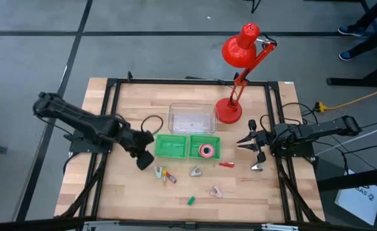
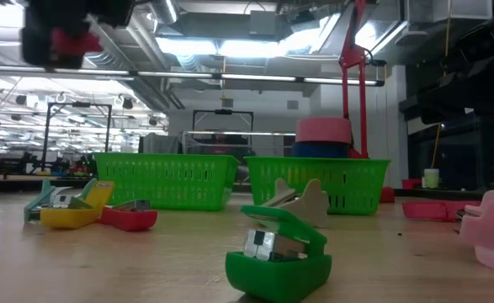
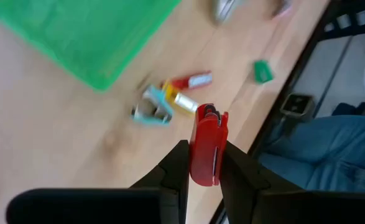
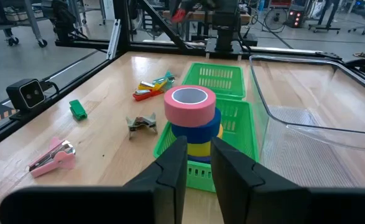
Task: Pick and place Stapler, Stapler remover, tape
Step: Put the bottom left red stapler into the left green bin
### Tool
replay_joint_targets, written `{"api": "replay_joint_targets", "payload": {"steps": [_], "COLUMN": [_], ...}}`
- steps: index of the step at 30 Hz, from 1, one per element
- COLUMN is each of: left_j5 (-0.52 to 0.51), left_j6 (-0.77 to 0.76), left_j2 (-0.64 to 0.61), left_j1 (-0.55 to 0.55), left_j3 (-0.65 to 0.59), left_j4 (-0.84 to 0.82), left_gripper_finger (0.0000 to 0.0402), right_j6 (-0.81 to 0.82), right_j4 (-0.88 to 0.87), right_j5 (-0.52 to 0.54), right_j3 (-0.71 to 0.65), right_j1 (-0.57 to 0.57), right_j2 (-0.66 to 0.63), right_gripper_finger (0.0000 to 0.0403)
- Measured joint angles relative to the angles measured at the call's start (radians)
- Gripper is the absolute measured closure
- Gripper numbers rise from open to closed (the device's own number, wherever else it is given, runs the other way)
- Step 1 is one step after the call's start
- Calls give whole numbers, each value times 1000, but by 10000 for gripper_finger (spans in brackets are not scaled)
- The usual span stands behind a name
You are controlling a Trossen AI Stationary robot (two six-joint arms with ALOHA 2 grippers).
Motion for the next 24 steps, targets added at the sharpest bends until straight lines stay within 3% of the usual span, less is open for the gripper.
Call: {"api": "replay_joint_targets", "payload": {"steps": [6, 16, 24], "left_j5": [-49, -10, 38], "left_j6": [149, 308, 438], "left_j2": [-32, -30, 98], "left_j1": [78, 184, 255], "left_j3": [42, 72, 72], "left_j4": [4, 8, 38], "left_gripper_finger": [342, 342, 342], "right_j6": [0, 0, 0], "right_j4": [0, 0, 0], "right_j5": [0, 0, 0], "right_j3": [0, 0, 0], "right_j1": [0, 0, 0], "right_j2": [0, 0, 0], "right_gripper_finger": [331, 331, 331]}}
